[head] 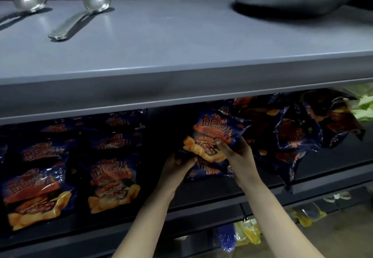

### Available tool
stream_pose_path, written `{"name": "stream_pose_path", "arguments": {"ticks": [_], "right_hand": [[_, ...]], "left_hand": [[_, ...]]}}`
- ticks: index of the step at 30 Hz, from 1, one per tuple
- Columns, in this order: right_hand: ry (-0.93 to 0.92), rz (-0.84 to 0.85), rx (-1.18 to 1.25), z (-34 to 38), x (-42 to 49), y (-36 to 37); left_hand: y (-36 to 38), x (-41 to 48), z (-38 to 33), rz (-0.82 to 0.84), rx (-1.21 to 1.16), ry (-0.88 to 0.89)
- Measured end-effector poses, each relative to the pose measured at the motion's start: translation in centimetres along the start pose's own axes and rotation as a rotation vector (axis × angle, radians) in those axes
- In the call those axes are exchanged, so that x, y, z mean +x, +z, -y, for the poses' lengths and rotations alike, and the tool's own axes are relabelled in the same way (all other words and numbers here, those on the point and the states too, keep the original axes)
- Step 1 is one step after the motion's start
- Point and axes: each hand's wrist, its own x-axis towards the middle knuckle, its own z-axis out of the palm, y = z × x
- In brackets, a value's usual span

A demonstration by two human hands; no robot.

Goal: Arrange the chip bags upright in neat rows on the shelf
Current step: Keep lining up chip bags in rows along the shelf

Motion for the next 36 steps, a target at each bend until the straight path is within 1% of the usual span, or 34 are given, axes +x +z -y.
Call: {"name": "stream_pose_path", "arguments": {"ticks": [2,5,9,12,15,17,18,20,23,25,32,36], "right_hand": [[0.009,0.004,0.022,0.3,0.2,-0.5],[0.023,0.033,0.030,0.7,0.3,-0.6],[0.050,0.122,0.053,0.9,0.4,0.4],[0.053,0.072,0.076,0.8,1.1,1.6],[0.066,-0.016,0.131,1.1,2.5,2.7],[0.031,-0.036,0.106,1.4,3.7,3.5],[0.003,-0.033,0.074,1.6,4.3,3.9],[-0.058,0.000,-0.064,1.6,5.7,5.0],[-0.074,0.045,-0.321,0.7,7.4,6.7],[-0.078,0.049,-0.452,-0.1,8.1,7.8],[-0.105,0.056,-0.637,-1.4,8.2,10.3],[-0.062,0.105,-0.716,-1.0,9.6,11.0]], "left_hand": [[0.1,0.1,0.0,0.049,0.013,-0.003],[-0.1,-0.1,0.3,0.079,0.032,0.028],[-1.4,-0.7,0.7,0.020,-0.007,-0.001],[-3.1,-1.5,0.9,-0.021,-0.022,-0.034],[-4.7,-2.9,1.0,-0.007,0.014,-0.033],[-5.5,-4.2,1.1,-0.002,0.056,-0.044],[-5.9,-4.7,1.1,0.000,0.071,-0.057],[-6.5,-5.8,1.3,-0.001,0.099,-0.084],[-6.9,-6.5,1.5,0.004,0.109,-0.100],[-6.8,-6.6,1.4,-0.003,0.114,-0.104],[-6.6,-6.5,1.1,0.003,0.111,-0.100],[-6.7,-6.4,1.2,0.004,0.119,-0.096]]}}
